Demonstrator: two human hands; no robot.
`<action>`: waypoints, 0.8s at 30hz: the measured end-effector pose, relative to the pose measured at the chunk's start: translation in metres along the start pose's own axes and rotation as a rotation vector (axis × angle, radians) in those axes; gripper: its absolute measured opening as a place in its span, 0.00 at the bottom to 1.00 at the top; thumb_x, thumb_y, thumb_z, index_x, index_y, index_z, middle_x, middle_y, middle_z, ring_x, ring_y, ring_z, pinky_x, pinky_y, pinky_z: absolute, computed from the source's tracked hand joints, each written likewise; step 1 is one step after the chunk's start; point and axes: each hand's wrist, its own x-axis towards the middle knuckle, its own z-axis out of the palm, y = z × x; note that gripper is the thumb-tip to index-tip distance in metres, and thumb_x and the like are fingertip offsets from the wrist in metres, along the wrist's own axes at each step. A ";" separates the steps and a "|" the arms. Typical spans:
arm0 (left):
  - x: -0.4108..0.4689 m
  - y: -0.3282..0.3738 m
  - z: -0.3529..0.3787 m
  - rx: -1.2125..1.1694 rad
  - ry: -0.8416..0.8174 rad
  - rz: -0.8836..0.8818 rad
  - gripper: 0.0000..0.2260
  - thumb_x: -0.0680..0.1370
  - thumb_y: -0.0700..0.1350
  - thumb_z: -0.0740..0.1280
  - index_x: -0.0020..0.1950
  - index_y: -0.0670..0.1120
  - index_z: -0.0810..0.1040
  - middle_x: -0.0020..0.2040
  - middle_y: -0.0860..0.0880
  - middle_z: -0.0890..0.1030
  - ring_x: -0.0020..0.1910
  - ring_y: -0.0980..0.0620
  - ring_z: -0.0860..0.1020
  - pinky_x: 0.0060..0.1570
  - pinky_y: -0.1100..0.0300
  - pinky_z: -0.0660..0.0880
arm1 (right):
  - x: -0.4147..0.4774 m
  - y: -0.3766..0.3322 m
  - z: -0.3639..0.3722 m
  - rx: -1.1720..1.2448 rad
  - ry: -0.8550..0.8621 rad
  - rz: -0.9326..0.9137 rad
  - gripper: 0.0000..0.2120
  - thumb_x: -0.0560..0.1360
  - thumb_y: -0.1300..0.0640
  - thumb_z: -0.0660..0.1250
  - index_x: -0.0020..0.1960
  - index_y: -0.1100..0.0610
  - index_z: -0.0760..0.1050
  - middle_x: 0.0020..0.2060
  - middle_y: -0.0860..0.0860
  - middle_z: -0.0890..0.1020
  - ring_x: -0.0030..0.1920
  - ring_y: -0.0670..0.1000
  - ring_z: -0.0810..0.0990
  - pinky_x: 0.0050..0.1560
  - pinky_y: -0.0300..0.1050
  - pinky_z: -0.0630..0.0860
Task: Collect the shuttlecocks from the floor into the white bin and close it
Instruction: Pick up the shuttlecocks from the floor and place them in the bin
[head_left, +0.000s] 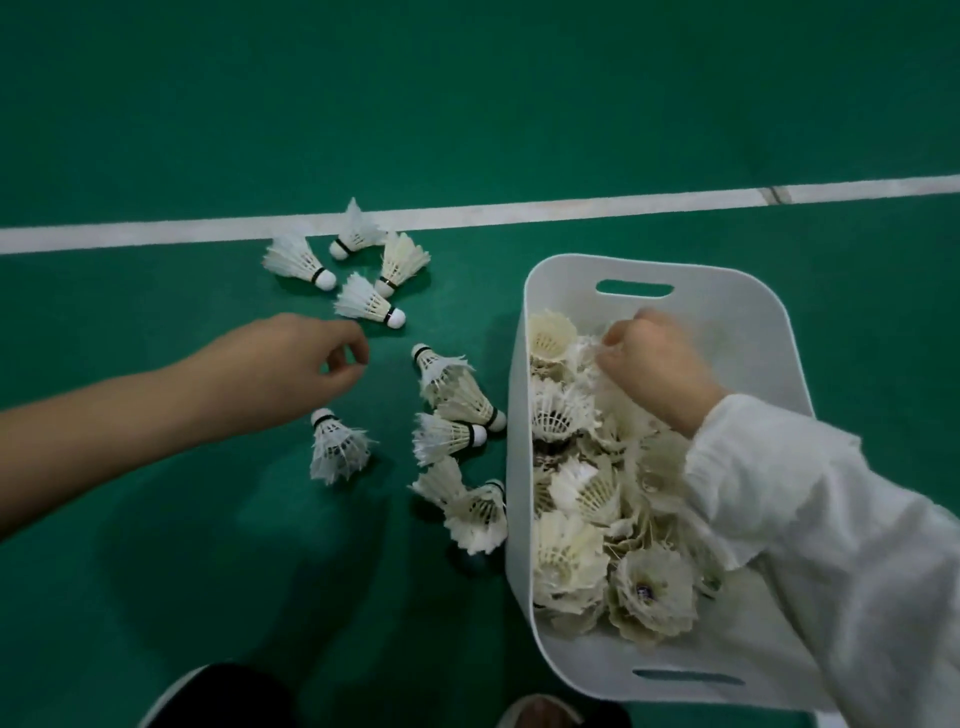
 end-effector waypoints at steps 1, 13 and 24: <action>-0.004 -0.005 0.008 -0.011 0.006 -0.005 0.07 0.76 0.51 0.60 0.53 0.55 0.73 0.47 0.55 0.80 0.42 0.51 0.77 0.47 0.55 0.75 | -0.004 -0.005 -0.012 -0.008 0.018 -0.031 0.11 0.76 0.56 0.61 0.53 0.59 0.77 0.50 0.57 0.76 0.53 0.58 0.74 0.55 0.50 0.71; -0.013 -0.055 0.100 0.134 0.000 -0.129 0.21 0.75 0.59 0.59 0.62 0.48 0.65 0.56 0.45 0.75 0.53 0.42 0.76 0.44 0.51 0.73 | -0.056 -0.180 0.012 -0.047 -0.375 -0.461 0.14 0.76 0.57 0.60 0.62 0.56 0.71 0.57 0.54 0.75 0.57 0.54 0.74 0.55 0.44 0.68; -0.007 -0.081 0.103 -0.477 0.211 -0.118 0.13 0.78 0.45 0.61 0.34 0.46 0.66 0.28 0.49 0.69 0.31 0.46 0.69 0.31 0.55 0.61 | -0.024 -0.221 0.097 0.221 -0.401 -0.155 0.10 0.78 0.54 0.57 0.50 0.61 0.71 0.48 0.61 0.79 0.50 0.61 0.78 0.44 0.46 0.68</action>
